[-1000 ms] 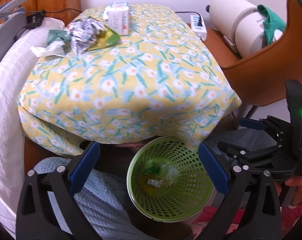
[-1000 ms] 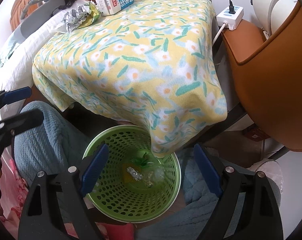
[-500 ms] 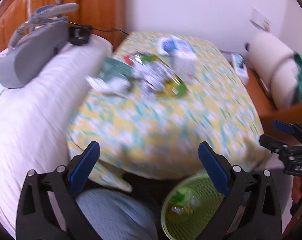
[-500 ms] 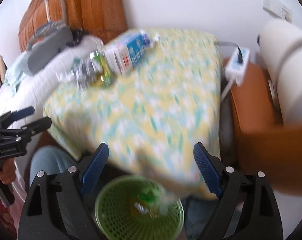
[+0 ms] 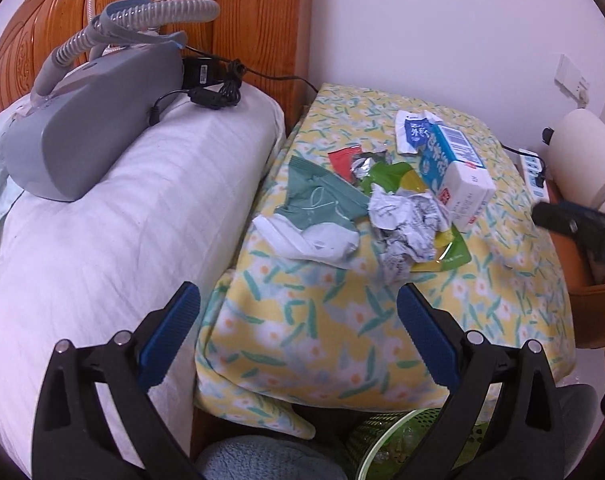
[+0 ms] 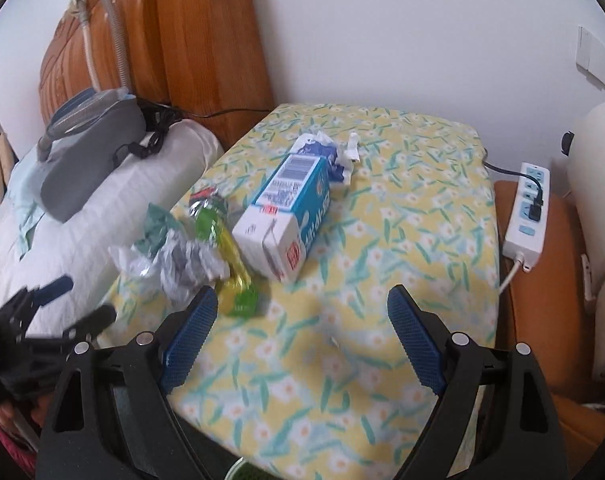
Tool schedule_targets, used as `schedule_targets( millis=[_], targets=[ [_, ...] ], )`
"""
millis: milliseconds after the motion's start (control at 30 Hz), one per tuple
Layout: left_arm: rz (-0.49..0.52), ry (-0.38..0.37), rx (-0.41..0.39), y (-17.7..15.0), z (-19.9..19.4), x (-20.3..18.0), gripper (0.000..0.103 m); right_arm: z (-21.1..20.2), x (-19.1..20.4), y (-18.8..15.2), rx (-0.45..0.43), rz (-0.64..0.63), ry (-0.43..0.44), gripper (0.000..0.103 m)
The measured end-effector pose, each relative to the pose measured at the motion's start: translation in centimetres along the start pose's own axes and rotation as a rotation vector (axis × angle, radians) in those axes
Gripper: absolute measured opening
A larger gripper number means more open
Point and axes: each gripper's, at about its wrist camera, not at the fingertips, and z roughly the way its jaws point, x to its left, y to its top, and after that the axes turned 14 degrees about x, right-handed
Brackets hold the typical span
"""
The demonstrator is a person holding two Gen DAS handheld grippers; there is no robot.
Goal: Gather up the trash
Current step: 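Grasp the blue-and-white milk carton with the right tool while the left tool grasps the crumpled paper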
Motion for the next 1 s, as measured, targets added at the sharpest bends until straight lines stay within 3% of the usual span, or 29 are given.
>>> schedule_targets(
  millis=[167, 400, 500, 567, 633, 767, 1000],
  targets=[
    [-0.026, -0.011, 0.011, 0.0, 0.7, 0.3, 0.094, 2.5, 0.1, 4.8, 0.017, 0.094, 0.025, 0.086],
    [-0.005, -0.037, -0.011, 0.1, 0.2, -1.2, 0.094, 7.5, 1.6, 9.6, 0.102, 0.146, -0.078, 0.086],
    [0.011, -0.046, -0.018, 0.1, 0.0, -2.2, 0.094, 8.7, 1.6, 9.9, 0.124, 0.142, -0.12, 0.073],
    [0.019, -0.054, -0.022, 0.1, 0.0, -2.8, 0.094, 9.1, 1.1, 9.8, 0.139, 0.147, -0.1, 0.064],
    [0.025, -0.057, -0.022, 0.1, 0.1, -3.3, 0.094, 9.3, 0.7, 9.6, 0.15, 0.145, -0.075, 0.049],
    [0.034, -0.055, -0.029, 0.3, 0.3, -4.5, 0.094, 8.8, 0.1, 9.1, 0.133, 0.115, -0.036, 0.046],
    [0.052, -0.036, -0.037, 2.0, 1.2, -7.1, 0.094, 4.5, -1.8, 5.8, 0.023, 0.111, -0.041, 0.045]
  ],
)
